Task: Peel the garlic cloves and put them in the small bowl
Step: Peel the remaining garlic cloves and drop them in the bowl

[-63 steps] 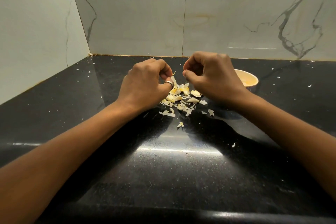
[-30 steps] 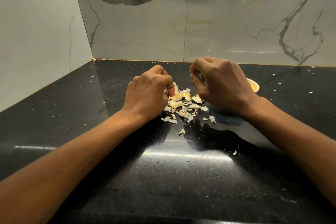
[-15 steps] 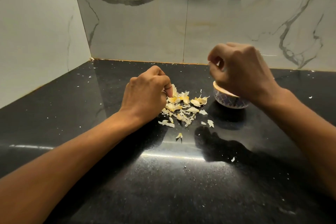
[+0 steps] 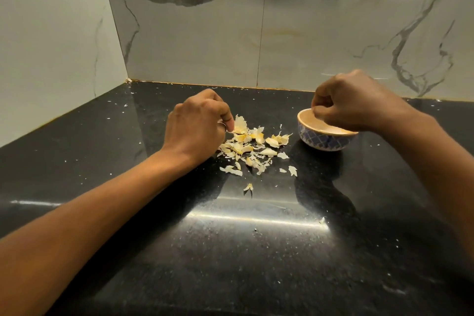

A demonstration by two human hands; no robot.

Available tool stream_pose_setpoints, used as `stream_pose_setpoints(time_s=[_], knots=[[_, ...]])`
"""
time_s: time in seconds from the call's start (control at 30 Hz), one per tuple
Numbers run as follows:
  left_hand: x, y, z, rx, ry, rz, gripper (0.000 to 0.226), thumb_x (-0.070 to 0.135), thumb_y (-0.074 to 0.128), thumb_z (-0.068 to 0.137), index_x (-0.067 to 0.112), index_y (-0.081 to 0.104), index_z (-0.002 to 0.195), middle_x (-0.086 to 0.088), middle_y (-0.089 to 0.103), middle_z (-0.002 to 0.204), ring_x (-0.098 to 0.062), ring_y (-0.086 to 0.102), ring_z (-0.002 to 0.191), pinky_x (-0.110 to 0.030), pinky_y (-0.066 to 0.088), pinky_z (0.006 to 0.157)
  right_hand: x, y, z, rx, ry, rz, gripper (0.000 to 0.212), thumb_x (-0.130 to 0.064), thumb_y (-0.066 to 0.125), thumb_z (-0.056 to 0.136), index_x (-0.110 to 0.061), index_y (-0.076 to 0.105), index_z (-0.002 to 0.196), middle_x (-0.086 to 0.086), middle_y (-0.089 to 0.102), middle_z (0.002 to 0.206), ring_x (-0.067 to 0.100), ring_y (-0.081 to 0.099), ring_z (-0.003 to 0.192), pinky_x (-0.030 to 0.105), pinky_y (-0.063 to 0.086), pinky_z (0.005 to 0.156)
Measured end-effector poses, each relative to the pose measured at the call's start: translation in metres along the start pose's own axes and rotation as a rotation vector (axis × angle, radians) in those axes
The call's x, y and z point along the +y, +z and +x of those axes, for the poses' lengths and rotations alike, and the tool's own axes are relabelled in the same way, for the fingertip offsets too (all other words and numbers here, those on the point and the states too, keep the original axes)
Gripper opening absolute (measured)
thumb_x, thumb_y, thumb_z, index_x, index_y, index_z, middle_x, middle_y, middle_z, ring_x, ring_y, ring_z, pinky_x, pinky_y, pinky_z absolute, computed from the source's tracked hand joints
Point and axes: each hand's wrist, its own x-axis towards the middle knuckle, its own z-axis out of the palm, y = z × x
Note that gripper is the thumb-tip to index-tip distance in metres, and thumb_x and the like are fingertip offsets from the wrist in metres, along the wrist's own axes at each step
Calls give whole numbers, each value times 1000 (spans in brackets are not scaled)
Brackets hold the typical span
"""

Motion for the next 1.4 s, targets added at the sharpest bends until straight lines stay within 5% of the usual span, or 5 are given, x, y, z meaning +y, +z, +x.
stream_pose_setpoints(time_s=[0.17, 0.37, 0.77, 1.13, 1.4], knots=[[-4, 1, 2, 24, 0, -49, 42, -6, 69, 75, 33, 58, 64, 4, 67, 91, -18, 59, 77, -28, 36, 66, -24, 7, -2, 256, -172, 130, 11, -18, 70, 89, -16, 78, 96, 5, 76, 88, 21, 69, 77, 39, 60, 77], [-4, 1, 1, 58, -27, -48, 39, 1, 73, 80, 31, 52, 67, 4, 66, 89, -15, 52, 74, -29, 35, 66, -67, 24, -14, -55, -378, 227, 17, -11, 68, 89, -19, 78, 100, -5, 75, 91, 12, 68, 81, 38, 59, 79], [-1, -4, -1, 25, -8, -17, 32, 4, 70, 81, 33, 65, 70, 6, 66, 102, -21, 63, 85, -28, 36, 69, -69, 24, -16, -294, -281, 156, 26, -8, 66, 90, -26, 77, 105, -8, 74, 95, 9, 64, 86, 21, 50, 74], [-1, 5, 1, 12, 139, -93, 25, -5, 68, 74, 20, 64, 70, 3, 63, 89, -12, 47, 71, -14, 26, 58, -73, 24, -18, -308, -297, 157, 23, -11, 62, 91, -21, 74, 108, -6, 72, 96, 13, 64, 89, 30, 53, 81], [0, 4, 1, -23, 210, -161, 22, 1, 70, 77, 22, 66, 81, 2, 64, 93, -1, 42, 58, -26, 34, 60, -72, 16, -17, -207, -272, 284, 23, -11, 64, 92, -21, 70, 111, -9, 68, 95, 5, 65, 86, 17, 50, 75]])
